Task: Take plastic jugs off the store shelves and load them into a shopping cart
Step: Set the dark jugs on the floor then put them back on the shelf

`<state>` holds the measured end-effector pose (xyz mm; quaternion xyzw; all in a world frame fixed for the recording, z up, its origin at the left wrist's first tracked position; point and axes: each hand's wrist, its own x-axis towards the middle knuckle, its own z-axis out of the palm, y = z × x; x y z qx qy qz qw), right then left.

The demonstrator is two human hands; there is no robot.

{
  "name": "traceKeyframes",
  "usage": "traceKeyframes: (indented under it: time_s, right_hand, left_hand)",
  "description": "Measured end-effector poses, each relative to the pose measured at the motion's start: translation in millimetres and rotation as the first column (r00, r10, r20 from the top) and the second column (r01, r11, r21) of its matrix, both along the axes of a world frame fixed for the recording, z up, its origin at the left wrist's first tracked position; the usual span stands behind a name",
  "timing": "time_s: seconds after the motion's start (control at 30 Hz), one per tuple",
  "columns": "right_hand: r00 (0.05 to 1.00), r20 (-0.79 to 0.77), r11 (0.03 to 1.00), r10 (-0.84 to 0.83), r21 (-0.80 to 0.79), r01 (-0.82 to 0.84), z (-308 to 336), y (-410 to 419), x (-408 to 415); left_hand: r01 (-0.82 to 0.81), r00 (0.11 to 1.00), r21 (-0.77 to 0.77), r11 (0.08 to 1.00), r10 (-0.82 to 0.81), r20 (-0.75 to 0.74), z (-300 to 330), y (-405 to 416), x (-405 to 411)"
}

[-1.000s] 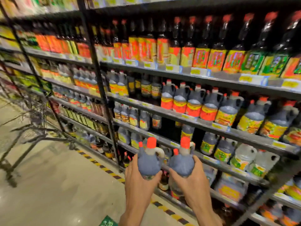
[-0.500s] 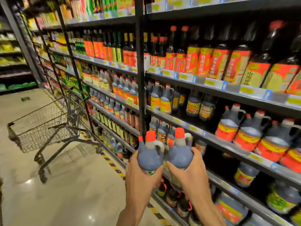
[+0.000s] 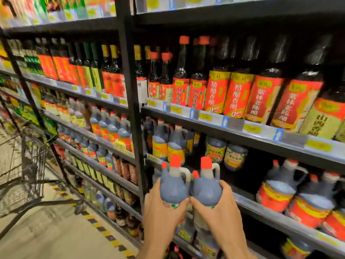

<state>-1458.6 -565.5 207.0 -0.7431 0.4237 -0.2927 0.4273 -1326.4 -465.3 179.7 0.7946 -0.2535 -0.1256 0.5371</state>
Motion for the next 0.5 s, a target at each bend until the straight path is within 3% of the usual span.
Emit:
traceKeyframes:
  time_s: [0.17,0.27,0.5]
  right_hand:
    - [0.979,-0.077,0.981,-0.189,-0.049,0.186,-11,-27,28]
    - [0.947,-0.119,0.954,-0.298,-0.076,0.290,-2,-31,38]
    - [0.833,-0.164,0.849,-0.528,-0.102,0.518,1,-39,57]
  left_hand:
    - [0.081,0.992,-0.011,0.997,-0.080,0.093,-9,-57,45]
    - [0.185,0.979,0.048,0.982,-0.188,0.073,-11,-83,63]
    - [0.366,0.926,-0.007,0.931,-0.363,0.099,-1,-139,100]
